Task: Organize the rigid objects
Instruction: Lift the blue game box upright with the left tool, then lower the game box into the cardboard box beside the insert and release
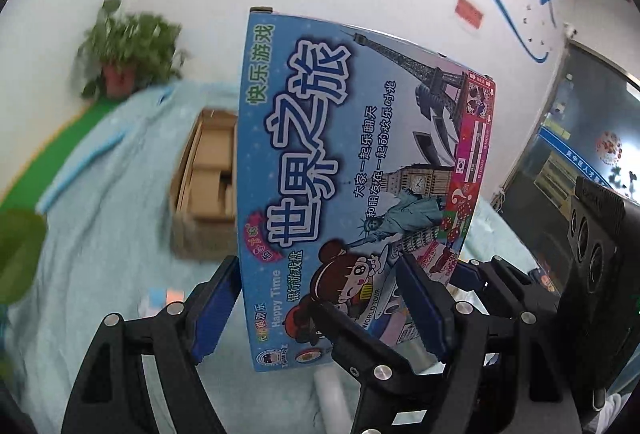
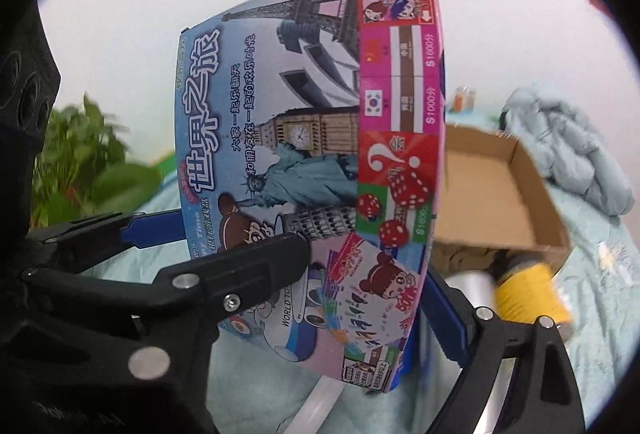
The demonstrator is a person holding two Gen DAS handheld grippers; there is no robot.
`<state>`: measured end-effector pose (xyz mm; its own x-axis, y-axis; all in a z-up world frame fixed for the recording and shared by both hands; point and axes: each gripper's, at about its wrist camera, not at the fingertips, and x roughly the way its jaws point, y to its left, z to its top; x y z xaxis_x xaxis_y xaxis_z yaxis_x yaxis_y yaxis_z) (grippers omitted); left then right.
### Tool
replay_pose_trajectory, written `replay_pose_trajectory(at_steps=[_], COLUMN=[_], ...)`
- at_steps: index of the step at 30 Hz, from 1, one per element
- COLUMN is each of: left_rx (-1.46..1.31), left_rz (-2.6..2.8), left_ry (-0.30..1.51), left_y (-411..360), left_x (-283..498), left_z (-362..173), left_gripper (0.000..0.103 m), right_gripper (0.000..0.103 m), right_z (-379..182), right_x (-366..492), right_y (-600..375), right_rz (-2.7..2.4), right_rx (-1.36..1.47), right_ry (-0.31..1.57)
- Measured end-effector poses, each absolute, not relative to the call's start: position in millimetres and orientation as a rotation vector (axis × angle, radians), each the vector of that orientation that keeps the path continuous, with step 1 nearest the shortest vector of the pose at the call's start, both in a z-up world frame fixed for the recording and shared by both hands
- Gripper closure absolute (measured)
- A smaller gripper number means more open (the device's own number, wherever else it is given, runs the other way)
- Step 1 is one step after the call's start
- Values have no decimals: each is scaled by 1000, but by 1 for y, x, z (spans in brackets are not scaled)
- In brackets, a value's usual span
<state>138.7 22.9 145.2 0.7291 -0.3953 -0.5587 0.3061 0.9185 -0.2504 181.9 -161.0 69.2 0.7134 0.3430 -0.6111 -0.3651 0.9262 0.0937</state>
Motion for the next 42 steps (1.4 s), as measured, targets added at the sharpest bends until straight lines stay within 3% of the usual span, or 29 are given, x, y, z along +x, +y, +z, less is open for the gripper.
replay_pose_trajectory(at_steps=[11, 23, 33, 42], left_rx=[-81, -93, -97, -142], left_rz=[-432, -430, -382, -355], left_ry=[544, 570, 698, 861], left_y=[22, -2, 4, 8], left_x=[141, 240, 313, 374], left_z=[169, 188, 131, 57], left_gripper=[27, 27, 31, 35], right_gripper=[12, 12, 12, 12], right_z=[92, 91, 89, 38], right_x=[196, 205, 211, 270], right_y=[-173, -175, -172, -162], right_rz=[339, 409, 464, 502], right_rx=[8, -5, 25, 16], right_ry=[562, 467, 602, 782])
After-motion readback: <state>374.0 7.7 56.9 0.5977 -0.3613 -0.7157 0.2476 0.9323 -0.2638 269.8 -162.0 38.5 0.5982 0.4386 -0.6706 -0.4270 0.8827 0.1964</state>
